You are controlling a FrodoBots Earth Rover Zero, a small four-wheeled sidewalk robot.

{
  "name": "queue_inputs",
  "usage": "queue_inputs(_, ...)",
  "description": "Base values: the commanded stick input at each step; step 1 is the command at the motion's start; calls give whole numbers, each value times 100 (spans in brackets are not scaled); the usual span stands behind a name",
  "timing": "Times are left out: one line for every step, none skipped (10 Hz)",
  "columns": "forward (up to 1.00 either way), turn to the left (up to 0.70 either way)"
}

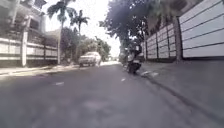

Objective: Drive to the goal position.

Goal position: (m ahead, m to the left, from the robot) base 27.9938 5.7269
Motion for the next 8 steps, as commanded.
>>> queue_inputs(100, 0)
queue_inputs(100, 0)
queue_inputs(100, 0)
queue_inputs(100, 0)
queue_inputs(100, 0)
queue_inputs(100, 0)
queue_inputs(100, -1)
queue_inputs(100, -3)
